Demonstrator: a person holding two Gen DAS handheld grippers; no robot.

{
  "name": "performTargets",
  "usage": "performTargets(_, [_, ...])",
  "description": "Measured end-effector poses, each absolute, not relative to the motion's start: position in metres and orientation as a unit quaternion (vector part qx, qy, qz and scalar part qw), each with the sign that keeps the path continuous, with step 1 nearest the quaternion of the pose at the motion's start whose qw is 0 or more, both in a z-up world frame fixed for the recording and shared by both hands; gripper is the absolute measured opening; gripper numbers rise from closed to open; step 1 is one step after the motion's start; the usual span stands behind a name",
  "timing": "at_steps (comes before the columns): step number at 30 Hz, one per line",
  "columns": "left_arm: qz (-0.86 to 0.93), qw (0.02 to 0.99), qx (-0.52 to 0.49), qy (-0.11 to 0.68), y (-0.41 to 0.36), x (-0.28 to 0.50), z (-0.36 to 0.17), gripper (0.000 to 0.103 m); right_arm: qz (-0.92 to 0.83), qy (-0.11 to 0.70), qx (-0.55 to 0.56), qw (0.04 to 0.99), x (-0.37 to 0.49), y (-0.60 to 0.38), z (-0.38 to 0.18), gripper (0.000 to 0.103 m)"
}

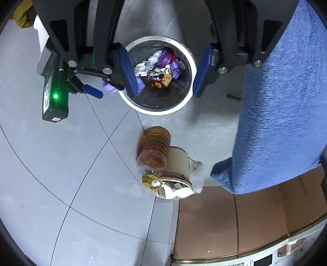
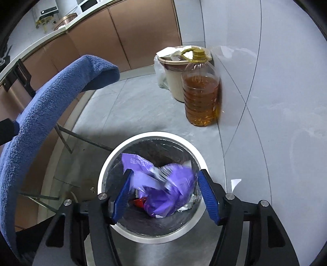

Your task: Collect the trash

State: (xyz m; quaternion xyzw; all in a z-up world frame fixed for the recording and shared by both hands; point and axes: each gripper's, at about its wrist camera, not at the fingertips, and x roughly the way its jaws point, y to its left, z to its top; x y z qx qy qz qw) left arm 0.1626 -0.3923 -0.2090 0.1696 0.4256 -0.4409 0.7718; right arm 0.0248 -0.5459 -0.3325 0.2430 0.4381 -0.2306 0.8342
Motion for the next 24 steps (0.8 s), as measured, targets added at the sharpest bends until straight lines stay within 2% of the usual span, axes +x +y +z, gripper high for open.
performTargets(8, [-0.401,0.823,0.178,0.361,-0.341,0.151,-0.165,0.057,-0.231,0.429,0.235,0.841,0.025,-0.536,-0.314,0.069])
performTargets(13, [-0.343,0.861,0.189,0.325,-0.296,0.148,-0.144,0.058,-0.208,0.398,0.227,0.864,0.025,-0.51,-0.271,0.069])
performTargets(24, [-0.243,0.899,0.155,0.331,-0.19,0.154,-0.131,0.061,-0.113,0.345,0.166,0.917,0.059,-0.415,-0.179,0.07])
